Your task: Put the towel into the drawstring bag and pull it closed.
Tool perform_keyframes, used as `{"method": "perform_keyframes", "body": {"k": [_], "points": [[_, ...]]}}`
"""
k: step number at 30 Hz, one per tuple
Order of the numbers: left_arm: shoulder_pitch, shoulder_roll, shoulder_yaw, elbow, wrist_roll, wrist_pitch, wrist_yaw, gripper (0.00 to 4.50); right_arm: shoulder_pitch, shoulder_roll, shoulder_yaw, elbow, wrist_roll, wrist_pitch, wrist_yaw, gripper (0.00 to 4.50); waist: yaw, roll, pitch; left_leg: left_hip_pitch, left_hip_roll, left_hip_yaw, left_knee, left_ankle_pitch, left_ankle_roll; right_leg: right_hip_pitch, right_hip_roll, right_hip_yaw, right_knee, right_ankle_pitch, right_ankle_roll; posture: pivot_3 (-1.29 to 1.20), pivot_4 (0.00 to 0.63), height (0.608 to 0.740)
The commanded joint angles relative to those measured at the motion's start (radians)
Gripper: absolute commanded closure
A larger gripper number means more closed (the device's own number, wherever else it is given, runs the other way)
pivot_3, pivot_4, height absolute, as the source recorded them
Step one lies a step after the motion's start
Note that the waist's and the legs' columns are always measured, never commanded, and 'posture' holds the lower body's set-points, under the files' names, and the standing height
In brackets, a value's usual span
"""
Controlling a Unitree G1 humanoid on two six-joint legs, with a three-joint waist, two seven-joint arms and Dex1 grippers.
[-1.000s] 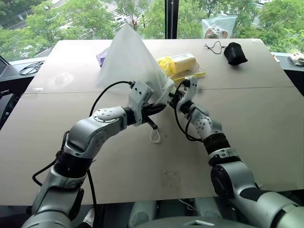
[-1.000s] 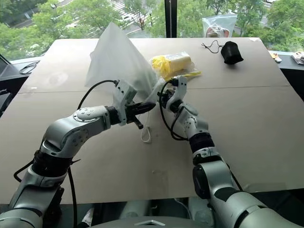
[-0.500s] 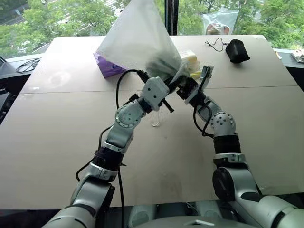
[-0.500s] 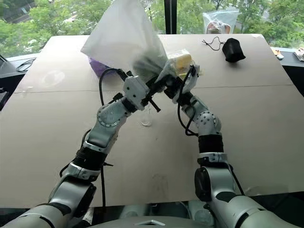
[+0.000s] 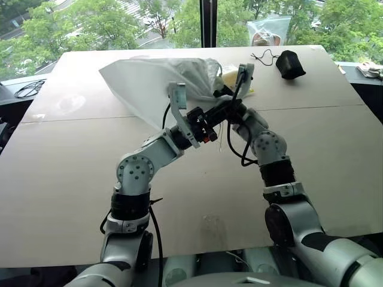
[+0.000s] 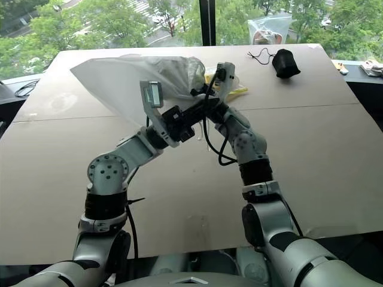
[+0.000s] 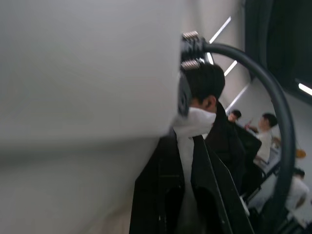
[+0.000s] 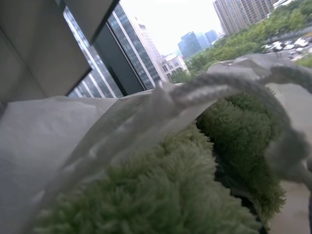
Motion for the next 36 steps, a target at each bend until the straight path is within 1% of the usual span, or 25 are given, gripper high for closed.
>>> {"method": "perform_keyframes", "body": {"k": [1, 3, 4, 5, 6, 7, 8, 10, 11, 12, 13, 14, 16, 17, 19, 20, 22, 24, 27, 29, 30, 31, 33, 34, 36], "points": [[-0.045, 0.033, -0.069, -0.083, -0.020, 0.102, -0.019, 4.50, 0.006, -0.030, 0.222, 0.155, -0.329, -0.348, -0.011, 4.46, 0.002, -0.001, 0.000, 0.000, 0.000, -0.001, 0.001, 0.000, 0.000, 0.001, 0.000, 0.000, 0.000, 0.000, 0.000, 0.00, 0.150, 0.740], [-0.013, 0.083, -0.079, -0.091, 0.042, 0.117, -0.041, 4.50, 0.027, -0.029, 0.139, 0.147, -0.217, -0.333, 0.115, 4.46, -0.003, -0.001, 0.000, 0.001, 0.000, 0.001, 0.001, 0.001, -0.002, 0.001, 0.001, 0.002, 0.000, 0.000, 0.000, 0.00, 0.150, 0.740], [-0.001, 0.101, -0.080, -0.097, 0.063, 0.114, -0.058, 4.50, 0.044, -0.022, 0.089, 0.117, -0.133, -0.272, 0.184, 4.46, -0.003, -0.001, 0.000, 0.001, 0.000, 0.001, 0.000, 0.002, -0.004, 0.002, 0.001, 0.003, 0.000, 0.000, 0.000, 0.00, 0.150, 0.740], [0.014, 0.125, -0.066, -0.097, 0.075, 0.113, -0.070, 4.50, 0.069, -0.027, 0.018, 0.033, 0.013, -0.137, 0.265, 4.46, -0.003, -0.001, 0.000, 0.001, 0.001, 0.001, 0.000, 0.003, -0.004, 0.002, 0.001, 0.003, 0.000, 0.000, 0.000, 0.00, 0.150, 0.740], [0.026, 0.148, -0.057, -0.097, 0.102, 0.099, -0.083, 4.50, 0.084, -0.034, -0.050, -0.028, 0.122, -0.008, 0.289, 4.46, -0.003, -0.001, 0.000, 0.001, 0.001, 0.001, 0.000, 0.003, -0.005, 0.002, 0.001, 0.003, 0.000, 0.000, 0.000, 0.00, 0.150, 0.740], [0.038, 0.174, -0.045, -0.094, 0.123, 0.089, -0.103, 4.50, 0.122, -0.066, -0.068, -0.114, 0.194, 0.074, 0.365, 3.84, -0.003, -0.001, 0.001, 0.000, 0.002, 0.001, -0.001, 0.003, -0.005, 0.001, 0.000, 0.002, -0.001, 0.000, 0.000, 0.00, 0.150, 0.740], [0.046, 0.195, -0.033, -0.089, 0.139, 0.082, -0.116, 4.50, 0.158, -0.096, -0.069, -0.190, 0.229, 0.137, 0.409, 3.65, 0.000, -0.001, 0.001, 0.000, 0.004, 0.001, -0.001, 0.003, -0.005, 0.001, -0.001, 0.002, -0.002, 0.000, -0.001, 0.00, 0.150, 0.740], [0.055, 0.224, -0.016, -0.075, 0.173, 0.060, -0.143, 4.50, 0.204, -0.122, -0.080, -0.286, 0.253, 0.238, 0.384, 2.79, 0.006, 0.000, 0.001, -0.001, 0.004, 0.000, -0.001, 0.002, -0.005, 0.001, -0.002, 0.000, -0.005, 0.000, -0.001, 0.00, 0.150, 0.740], [0.062, 0.246, -0.009, -0.071, 0.191, 0.049, -0.165, 4.50, 0.225, -0.134, -0.093, -0.332, 0.276, 0.313, 0.351, 2.46, 0.008, 0.000, 0.001, -0.001, 0.004, 0.000, -0.002, 0.002, -0.005, 0.001, -0.003, 0.000, -0.005, 0.000, -0.001, 0.00, 0.150, 0.740], [0.068, 0.267, -0.005, -0.066, 0.208, 0.040, -0.185, 4.50, 0.244, -0.145, -0.111, -0.375, 0.316, 0.394, 0.333, 1.92, 0.008, 0.000, 0.001, -0.001, 0.004, 0.000, -0.002, 0.002, -0.005, 0.001, -0.003, 0.001, -0.005, 0.000, -0.001, 0.00, 0.150, 0.740], [0.076, 0.293, -0.009, -0.067, 0.239, 0.023, -0.214, 4.50, 0.260, -0.154, -0.130, -0.407, 0.341, 0.451, 0.309, 1.55, 0.008, 0.000, 0.001, -0.001, 0.004, 0.000, -0.002, 0.001, -0.003, 0.001, -0.003, 0.001, -0.005, 0.000, -0.001, 0.00, 0.150, 0.740], [0.085, 0.314, -0.013, -0.068, 0.265, 0.008, -0.239, 4.50, 0.270, -0.157, -0.146, -0.427, 0.340, 0.482, 0.266, 1.29, 0.009, 0.000, 0.001, -0.001, 0.004, 0.000, -0.002, 0.001, -0.003, 0.001, -0.003, 0.001, -0.005, 0.000, -0.001, 0.00, 0.150, 0.740], [0.099, 0.350, -0.031, -0.064, 0.330, -0.036, -0.279, 4.50, 0.281, -0.160, -0.168, -0.454, 0.338, 0.522, 0.207, 1.29, 0.013, 0.000, 0.001, 0.000, 0.004, 0.000, -0.004, 0.001, -0.003, 0.001, -0.003, 0.001, -0.005, 0.000, -0.001, 0.00, 0.150, 0.740], [0.104, 0.361, -0.041, -0.064, 0.361, -0.061, -0.296, 4.50, 0.283, -0.169, -0.159, -0.456, 0.296, 0.523, 0.162, 1.29, 0.015, 0.000, 0.001, 0.000, 0.004, 0.000, -0.004, 0.001, -0.002, 0.001, -0.003, 0.001, -0.004, 0.000, -0.001, 0.00, 0.150, 0.740], [0.109, 0.366, -0.053, -0.061, 0.412, -0.109, -0.316, 4.50, 0.273, -0.170, -0.152, -0.426, 0.224, 0.523, 0.055, 1.29, 0.016, 0.000, 0.000, 0.000, 0.003, 0.000, -0.004, 0.000, -0.002, 0.001, -0.003, 0.001, -0.004, 0.000, -0.001, 0.00, 0.150, 0.740], [0.110, 0.364, -0.060, -0.060, 0.434, -0.136, -0.326, 4.50, 0.265, -0.158, -0.170, -0.404, 0.218, 0.531, 0.006, 1.29, 0.017, 0.000, 0.000, 0.000, 0.003, 0.000, -0.004, 0.000, -0.002, 0.001, -0.004, 0.001, -0.004, 0.000, -0.001, 0.00, 0.150, 0.740], [0.111, 0.354, -0.065, -0.060, 0.452, -0.154, -0.338, 4.50, 0.261, -0.151, -0.186, -0.386, 0.223, 0.525, -0.017, 1.29, 0.017, 0.000, 0.000, 0.000, 0.002, 0.000, -0.004, 0.001, -0.002, 0.001, -0.004, 0.001, -0.005, 0.000, -0.001, 0.00, 0.150, 0.740], [0.116, 0.340, -0.075, -0.067, 0.469, -0.172, -0.346, 4.50, 0.266, -0.149, -0.180, -0.378, 0.222, 0.521, -0.026, 0.97, 0.017, 0.000, 0.000, -0.001, 0.001, 0.000, -0.004, 0.001, -0.002, 0.001, -0.005, 0.001, -0.005, 0.000, -0.001, 0.00, 0.150, 0.740], [0.127, 0.323, -0.073, -0.083, 0.471, -0.180, -0.347, 4.50, 0.266, -0.139, -0.160, -0.378, 0.186, 0.524, -0.092, 0.75, 0.017, 0.000, 0.000, -0.002, 0.001, 0.000, -0.004, 0.001, -0.002, 0.001, -0.005, 0.000, -0.006, 0.000, -0.001, 0.00, 0.150, 0.740], [0.137, 0.318, -0.074, -0.098, 0.479, -0.192, -0.351, 4.50, 0.258, -0.136, -0.134, -0.352, 0.120, 0.508, -0.165, 0.28, 0.016, 0.000, 0.000, -0.002, 0.001, 0.000, -0.004, 0.001, -0.002, 0.001, -0.005, 0.000, -0.007, 0.000, -0.001, 0.00, 0.150, 0.740], [0.140, 0.310, -0.071, -0.103, 0.479, -0.198, -0.345, 4.50, 0.257, -0.147, -0.099, -0.333, 0.061, 0.481, -0.194, 0.04, 0.016, 0.000, 0.000, -0.002, 0.001, 0.000, -0.004, 0.001, -0.002, 0.001, -0.005, 0.000, -0.006, 0.000, -0.001, 0.00, 0.150, 0.740], [0.143, 0.304, -0.068, -0.106, 0.480, -0.201, -0.341, 4.50, 0.257, -0.155, -0.073, -0.321, 0.022, 0.462, -0.210, 0.04, 0.015, 0.000, 0.000, -0.002, 0.001, 0.000, -0.004, 0.000, -0.002, 0.001, -0.005, 0.000, -0.006, 0.000, -0.001, 0.00, 0.150, 0.740], [0.145, 0.292, -0.070, -0.109, 0.498, -0.217, -0.337, 4.50, 0.261, -0.138, -0.076, -0.302, 0.003, 0.437, -0.229, 0.04, 0.016, 0.000, 0.001, -0.002, 0.001, 0.000, -0.004, 0.000, -0.002, 0.001, -0.005, 0.000, -0.006, 0.000, -0.001, 0.00, 0.150, 0.740], [0.146, 0.288, -0.072, -0.110, 0.506, -0.221, -0.337, 4.50, 0.262, -0.132, -0.080, -0.295, 0.003, 0.439, -0.230, 0.27, 0.016, 0.000, 0.001, -0.002, 0.001, -0.001, -0.004, 0.000, -0.002, 0.001, -0.005, -0.001, -0.006, 0.000, -0.001, 0.00, 0.150, 0.740], [0.149, 0.281, -0.072, -0.111, 0.516, -0.224, -0.336, 4.50, 0.265, -0.125, -0.080, -0.295, -0.002, 0.431, -0.218, 0.92, 0.016, 0.000, 0.000, -0.002, 0.001, 0.000, -0.004, 0.000, -0.002, 0.001, -0.004, -0.001, -0.006, 0.000, -0.001, 0.00, 0.150, 0.740]]}}
